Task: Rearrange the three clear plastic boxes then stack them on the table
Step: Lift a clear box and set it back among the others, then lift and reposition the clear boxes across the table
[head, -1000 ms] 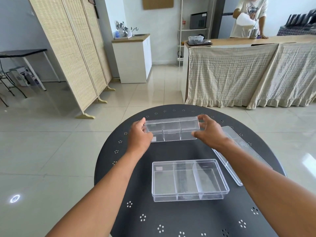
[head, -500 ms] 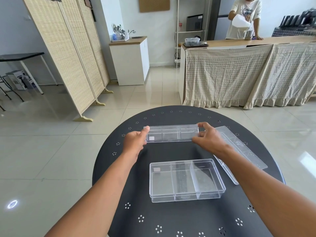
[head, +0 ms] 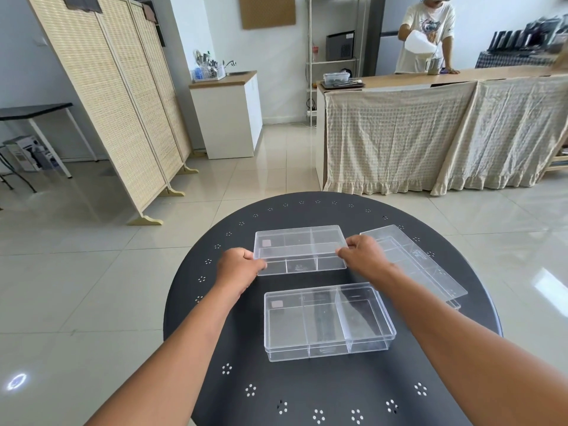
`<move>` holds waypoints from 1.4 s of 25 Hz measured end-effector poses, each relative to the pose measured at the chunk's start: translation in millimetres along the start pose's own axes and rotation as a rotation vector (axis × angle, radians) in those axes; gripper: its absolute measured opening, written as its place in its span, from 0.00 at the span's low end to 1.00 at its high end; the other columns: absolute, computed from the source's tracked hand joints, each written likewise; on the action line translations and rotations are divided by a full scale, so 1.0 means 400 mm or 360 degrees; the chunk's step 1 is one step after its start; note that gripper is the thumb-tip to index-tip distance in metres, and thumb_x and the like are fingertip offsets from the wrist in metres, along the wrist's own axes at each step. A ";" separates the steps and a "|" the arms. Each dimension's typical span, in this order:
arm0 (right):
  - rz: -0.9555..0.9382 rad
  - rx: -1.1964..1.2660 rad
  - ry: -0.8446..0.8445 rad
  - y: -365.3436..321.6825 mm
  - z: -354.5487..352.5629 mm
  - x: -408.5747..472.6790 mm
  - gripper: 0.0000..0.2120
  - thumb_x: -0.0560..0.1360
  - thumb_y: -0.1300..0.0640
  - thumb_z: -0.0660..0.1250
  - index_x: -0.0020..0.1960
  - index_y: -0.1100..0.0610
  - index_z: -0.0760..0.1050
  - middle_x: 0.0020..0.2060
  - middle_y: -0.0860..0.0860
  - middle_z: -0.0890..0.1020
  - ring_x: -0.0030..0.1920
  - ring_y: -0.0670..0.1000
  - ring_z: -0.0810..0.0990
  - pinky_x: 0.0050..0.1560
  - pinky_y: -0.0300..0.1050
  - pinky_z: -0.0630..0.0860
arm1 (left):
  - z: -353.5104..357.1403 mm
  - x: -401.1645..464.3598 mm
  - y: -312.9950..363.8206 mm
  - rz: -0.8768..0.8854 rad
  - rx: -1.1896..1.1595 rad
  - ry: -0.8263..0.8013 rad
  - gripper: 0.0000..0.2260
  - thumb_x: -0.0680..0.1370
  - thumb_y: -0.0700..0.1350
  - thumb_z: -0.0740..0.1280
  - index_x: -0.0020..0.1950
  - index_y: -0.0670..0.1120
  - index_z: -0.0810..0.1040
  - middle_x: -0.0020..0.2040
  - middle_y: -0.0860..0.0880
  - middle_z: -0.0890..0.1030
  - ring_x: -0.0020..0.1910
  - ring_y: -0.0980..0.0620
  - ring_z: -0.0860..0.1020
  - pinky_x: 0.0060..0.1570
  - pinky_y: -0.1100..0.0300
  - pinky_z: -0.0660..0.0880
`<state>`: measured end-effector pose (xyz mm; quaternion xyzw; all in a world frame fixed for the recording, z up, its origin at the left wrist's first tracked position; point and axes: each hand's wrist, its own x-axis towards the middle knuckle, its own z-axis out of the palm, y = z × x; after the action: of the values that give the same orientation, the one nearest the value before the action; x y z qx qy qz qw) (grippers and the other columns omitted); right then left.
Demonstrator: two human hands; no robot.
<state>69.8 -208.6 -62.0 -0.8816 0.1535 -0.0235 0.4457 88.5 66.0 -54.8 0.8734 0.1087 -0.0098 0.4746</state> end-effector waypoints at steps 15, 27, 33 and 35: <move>-0.0112 -0.0311 0.0644 0.021 -0.306 -0.213 0.13 0.76 0.52 0.70 0.50 0.62 0.81 0.43 0.58 0.85 0.52 0.61 0.79 0.52 0.51 0.74 | 0.050 -0.138 0.200 0.0640 0.0242 0.0110 0.12 0.77 0.43 0.69 0.59 0.43 0.86 0.53 0.47 0.88 0.50 0.49 0.82 0.49 0.63 0.70; 0.0532 -0.0301 0.0179 0.245 -0.371 -0.283 0.27 0.80 0.39 0.64 0.43 0.65 0.80 0.32 0.59 0.86 0.23 0.53 0.84 0.28 0.42 0.82 | 0.412 -0.151 0.436 0.0842 0.1066 -0.0575 0.19 0.80 0.46 0.64 0.67 0.38 0.76 0.69 0.38 0.79 0.68 0.38 0.77 0.61 0.51 0.73; 0.0537 0.0061 0.0388 0.312 -0.419 -0.197 0.18 0.79 0.51 0.67 0.45 0.67 0.81 0.37 0.62 0.86 0.42 0.64 0.87 0.52 0.59 0.86 | 0.450 -0.148 0.392 0.0322 0.0738 -0.0681 0.13 0.78 0.43 0.66 0.34 0.43 0.70 0.31 0.46 0.75 0.33 0.46 0.73 0.31 0.59 0.66; 0.0562 0.0256 0.0383 0.318 -0.412 -0.175 0.13 0.77 0.54 0.70 0.42 0.65 0.81 0.32 0.55 0.80 0.36 0.60 0.83 0.51 0.59 0.86 | 0.451 -0.148 0.377 0.0173 0.0475 -0.0708 0.10 0.77 0.40 0.67 0.37 0.43 0.70 0.34 0.46 0.72 0.33 0.47 0.72 0.36 0.60 0.71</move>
<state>-58.0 -387.1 -57.3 -0.7936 0.3551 -0.0621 0.4901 76.4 -174.0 -22.4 0.9146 -0.0478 -0.1920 0.3526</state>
